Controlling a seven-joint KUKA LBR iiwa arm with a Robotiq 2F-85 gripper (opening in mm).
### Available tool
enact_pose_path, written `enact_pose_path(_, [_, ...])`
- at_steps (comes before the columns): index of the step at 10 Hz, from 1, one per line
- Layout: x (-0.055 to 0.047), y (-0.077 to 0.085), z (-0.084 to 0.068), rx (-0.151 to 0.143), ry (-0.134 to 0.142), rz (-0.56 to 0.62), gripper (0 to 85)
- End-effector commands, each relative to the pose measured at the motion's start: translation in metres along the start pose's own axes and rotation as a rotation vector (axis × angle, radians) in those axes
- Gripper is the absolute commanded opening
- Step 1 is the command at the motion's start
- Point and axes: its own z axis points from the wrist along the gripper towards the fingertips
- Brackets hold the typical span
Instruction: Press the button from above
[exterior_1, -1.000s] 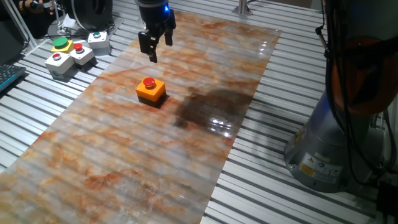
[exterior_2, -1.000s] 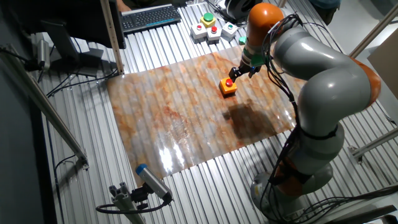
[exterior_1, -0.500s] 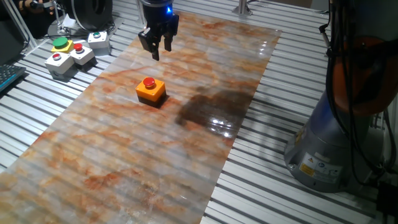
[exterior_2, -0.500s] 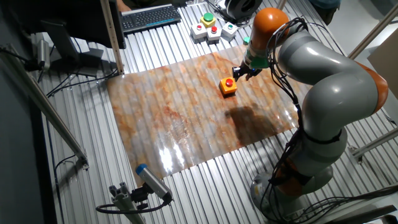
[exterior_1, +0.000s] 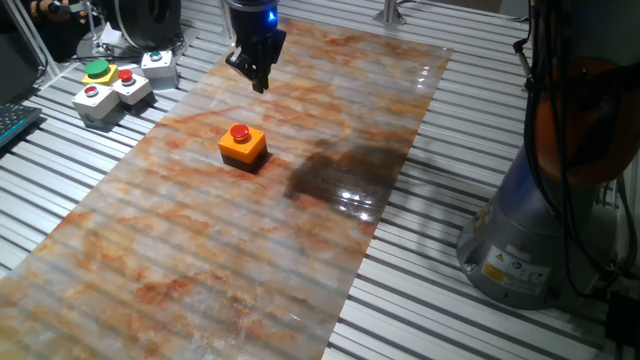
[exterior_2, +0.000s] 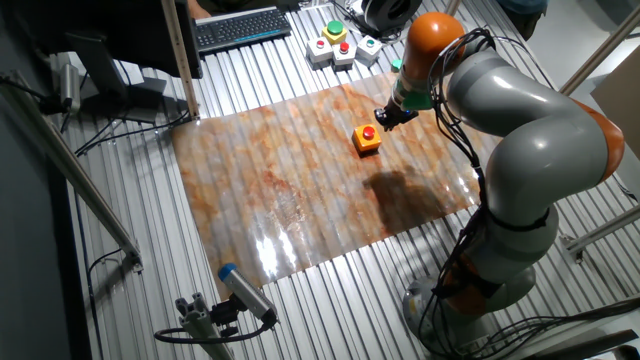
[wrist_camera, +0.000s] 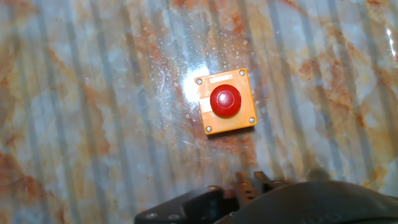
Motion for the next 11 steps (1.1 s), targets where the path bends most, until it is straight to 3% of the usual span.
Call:
enact_pose_path(1, [0.0, 0.0, 0.0, 0.0, 0.0, 0.0, 0.0])
enact_pose_path(6, [-0.001, 0.001, 0.0, -0.003, 0.005, 0.006, 0.0])
enact_pose_path(11, [-0.015, 0.0, -0.008, 0.001, 0.023, 0.016, 0.0])
